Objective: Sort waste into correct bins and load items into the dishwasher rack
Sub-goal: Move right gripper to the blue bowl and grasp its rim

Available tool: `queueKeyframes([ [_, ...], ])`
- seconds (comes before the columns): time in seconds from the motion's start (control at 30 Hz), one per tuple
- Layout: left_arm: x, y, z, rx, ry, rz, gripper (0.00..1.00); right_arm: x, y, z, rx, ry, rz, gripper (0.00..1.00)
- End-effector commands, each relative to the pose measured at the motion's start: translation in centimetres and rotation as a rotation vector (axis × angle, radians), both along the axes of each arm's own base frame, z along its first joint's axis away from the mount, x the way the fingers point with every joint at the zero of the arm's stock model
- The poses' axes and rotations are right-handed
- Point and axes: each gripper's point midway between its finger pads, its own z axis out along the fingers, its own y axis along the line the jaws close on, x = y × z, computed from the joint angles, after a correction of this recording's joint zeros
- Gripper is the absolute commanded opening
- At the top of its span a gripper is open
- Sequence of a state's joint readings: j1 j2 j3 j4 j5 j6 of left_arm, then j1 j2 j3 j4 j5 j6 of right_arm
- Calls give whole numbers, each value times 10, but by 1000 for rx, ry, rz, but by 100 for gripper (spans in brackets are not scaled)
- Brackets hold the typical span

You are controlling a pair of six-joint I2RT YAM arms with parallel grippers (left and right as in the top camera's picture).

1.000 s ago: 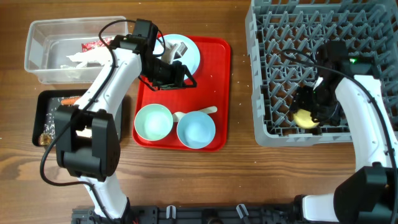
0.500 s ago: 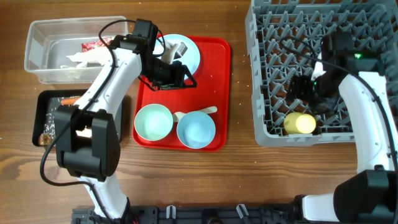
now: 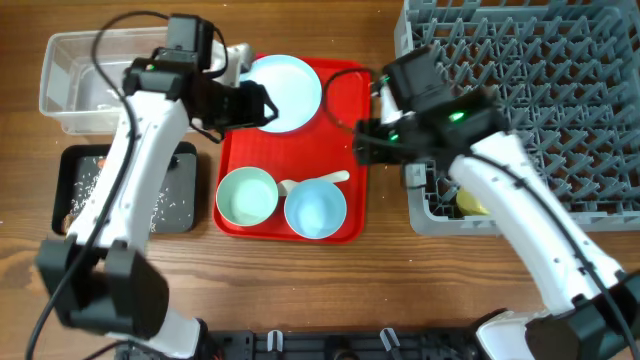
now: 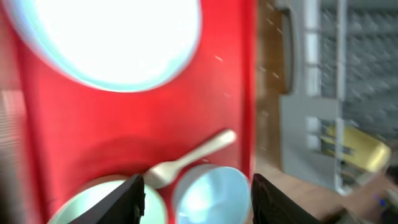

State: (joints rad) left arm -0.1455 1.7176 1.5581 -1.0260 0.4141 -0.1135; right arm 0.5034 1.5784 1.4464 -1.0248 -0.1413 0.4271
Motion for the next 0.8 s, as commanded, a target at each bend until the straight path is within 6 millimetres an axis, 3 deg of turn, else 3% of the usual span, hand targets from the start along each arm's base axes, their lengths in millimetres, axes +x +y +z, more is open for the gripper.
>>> queueKeyframes([
  [0.0,9,38,2,188,-32,165,59,-15,16,-43,-15,92,-44,64],
  [0.23,9,40,-2,202,-22,168,64,-36,33,-120,-95,276,-47,57],
  [0.4,9,40,-2,202,-21,168,75,-50,37,-156,-159,372,-73,46],
  [0.53,9,40,-2,201,-21,168,88,-50,37,-159,-164,375,-75,15],
  [0.6,9,40,-2,201,-21,168,98,-47,37,-158,-166,362,-78,7],
  [0.7,9,40,-2,201,-21,168,100,-44,34,-152,-175,333,-84,4],
  [0.77,9,40,-2,201,-21,168,100,-38,31,-138,-160,296,-95,4],
])
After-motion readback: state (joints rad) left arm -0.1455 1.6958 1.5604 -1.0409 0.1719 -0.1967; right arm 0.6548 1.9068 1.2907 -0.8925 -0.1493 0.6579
